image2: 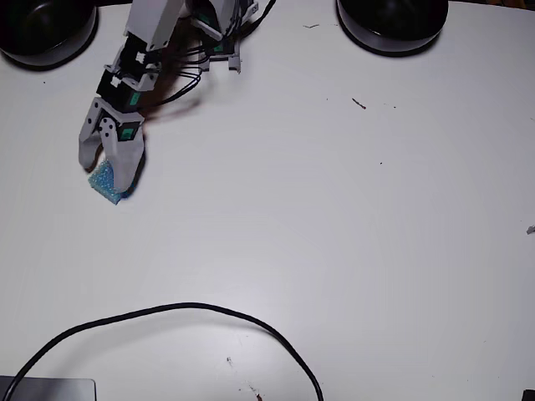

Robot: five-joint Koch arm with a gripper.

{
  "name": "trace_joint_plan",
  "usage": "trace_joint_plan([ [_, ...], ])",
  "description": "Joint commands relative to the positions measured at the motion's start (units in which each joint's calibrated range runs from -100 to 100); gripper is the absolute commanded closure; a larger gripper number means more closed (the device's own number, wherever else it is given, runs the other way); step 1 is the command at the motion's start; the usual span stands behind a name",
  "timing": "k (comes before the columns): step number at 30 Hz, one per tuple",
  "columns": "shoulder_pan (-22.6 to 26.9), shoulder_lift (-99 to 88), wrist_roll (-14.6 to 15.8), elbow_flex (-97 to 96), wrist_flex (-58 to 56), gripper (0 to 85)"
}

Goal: Grab the Blue cube

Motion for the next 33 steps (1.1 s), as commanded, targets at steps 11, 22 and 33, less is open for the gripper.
trace_joint_plan([
  [11, 0.05, 7.66, -0.2, 1.0, 8.75, 38.6],
  [22, -0.05, 6.24, -1.32, 0.36, 0.58, 39.0],
  [33, 1.47, 7.79, -1.42, 1.37, -0.38, 39.2],
])
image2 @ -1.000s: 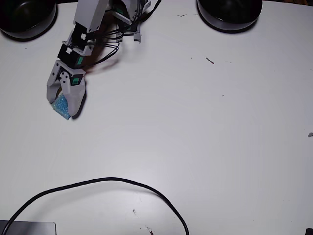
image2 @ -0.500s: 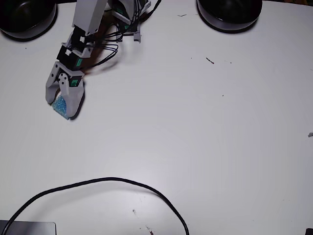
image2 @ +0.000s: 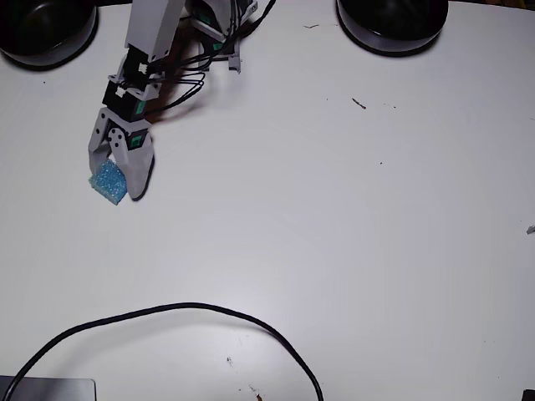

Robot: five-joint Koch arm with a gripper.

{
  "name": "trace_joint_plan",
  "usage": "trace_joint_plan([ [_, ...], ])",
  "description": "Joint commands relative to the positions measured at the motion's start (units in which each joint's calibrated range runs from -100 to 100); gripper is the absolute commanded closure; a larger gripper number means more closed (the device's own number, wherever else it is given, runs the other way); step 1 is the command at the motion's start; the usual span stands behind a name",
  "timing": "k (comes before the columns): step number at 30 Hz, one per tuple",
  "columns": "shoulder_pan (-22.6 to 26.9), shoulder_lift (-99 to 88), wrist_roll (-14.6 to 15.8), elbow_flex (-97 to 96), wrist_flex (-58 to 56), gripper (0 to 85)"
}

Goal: Grab the Blue cube

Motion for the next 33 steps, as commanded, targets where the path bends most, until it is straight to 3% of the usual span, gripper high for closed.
trace_joint_plan([
  [1, 0.63, -0.59, 0.15, 2.28, -2.0, 39.5],
  [13, 0.2, 3.41, 1.22, 6.58, -2.96, 46.7],
  [15, 0.0, 3.41, 1.27, 6.58, -2.88, 53.3],
  [17, -0.39, 3.28, 2.2, 6.58, -2.16, 74.4],
  [19, -0.34, 3.03, 2.2, 6.58, -2.24, 80.8],
  [25, 2.1, -5.49, 2.44, 6.76, -5.44, 82.0],
  [33, 11.53, -15.55, 4.88, 6.12, -8.73, 82.0],
])
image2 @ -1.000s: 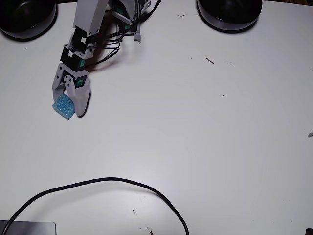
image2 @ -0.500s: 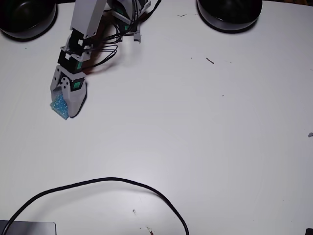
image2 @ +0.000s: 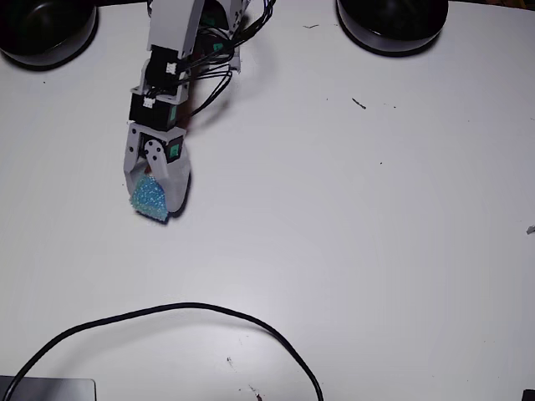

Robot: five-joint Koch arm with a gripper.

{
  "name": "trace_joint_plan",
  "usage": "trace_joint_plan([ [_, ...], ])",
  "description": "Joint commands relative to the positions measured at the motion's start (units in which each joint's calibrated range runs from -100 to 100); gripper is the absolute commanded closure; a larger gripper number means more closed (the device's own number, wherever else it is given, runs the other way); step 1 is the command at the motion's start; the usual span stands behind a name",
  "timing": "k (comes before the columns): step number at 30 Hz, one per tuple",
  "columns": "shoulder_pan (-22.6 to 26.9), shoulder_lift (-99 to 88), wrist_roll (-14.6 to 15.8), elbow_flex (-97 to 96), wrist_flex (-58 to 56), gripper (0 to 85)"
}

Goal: Grab the Blue cube

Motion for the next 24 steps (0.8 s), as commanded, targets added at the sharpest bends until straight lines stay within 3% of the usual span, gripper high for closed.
trace_joint_plan([
  [1, 2.3, -4.94, 0.24, 1.8, -0.39, 82.0],
  [14, 20.71, -21.19, 1.86, 0.34, -5.75, 82.0],
  [20, 32.97, -29.19, 2.0, -0.4, -5.99, 82.0],
  [24, 37.7, -34.48, 2.1, -0.3, -9.2, 82.0],
])
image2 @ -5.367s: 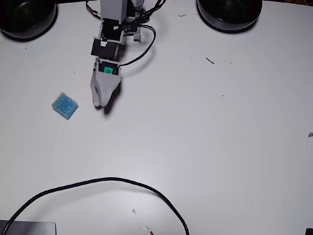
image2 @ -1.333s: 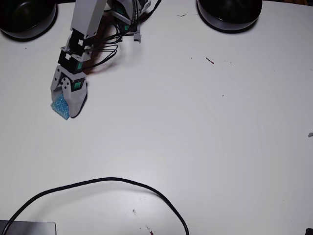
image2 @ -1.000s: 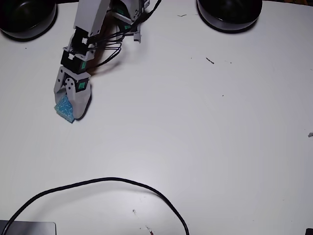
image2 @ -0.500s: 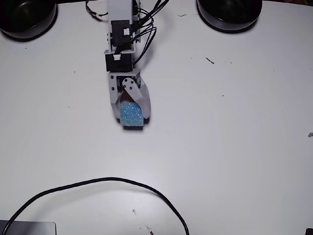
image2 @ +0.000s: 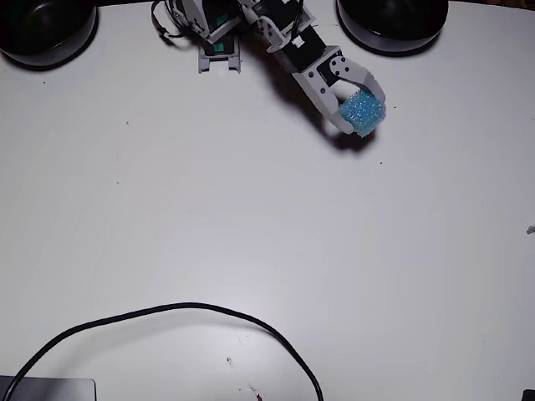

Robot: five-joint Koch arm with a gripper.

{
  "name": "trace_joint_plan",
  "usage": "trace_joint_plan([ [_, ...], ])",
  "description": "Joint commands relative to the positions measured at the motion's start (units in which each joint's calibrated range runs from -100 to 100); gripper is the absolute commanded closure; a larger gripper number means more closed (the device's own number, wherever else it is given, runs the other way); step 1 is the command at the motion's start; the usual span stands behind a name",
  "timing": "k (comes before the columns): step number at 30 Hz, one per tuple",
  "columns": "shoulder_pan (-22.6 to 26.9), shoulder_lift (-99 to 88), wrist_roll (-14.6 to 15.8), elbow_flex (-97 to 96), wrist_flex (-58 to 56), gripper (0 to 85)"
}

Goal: Grab the Blue cube

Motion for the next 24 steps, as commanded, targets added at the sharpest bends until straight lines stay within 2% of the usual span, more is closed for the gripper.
trace_joint_plan([
  [1, 2.2, -3.95, 0.15, 1.44, -0.72, 82.0],
  [12, 13.48, -12.98, 0.39, 1.44, -3.93, 82.0],
  [24, 23.05, -15.43, 0.49, 3.82, -7.69, 82.1],
])
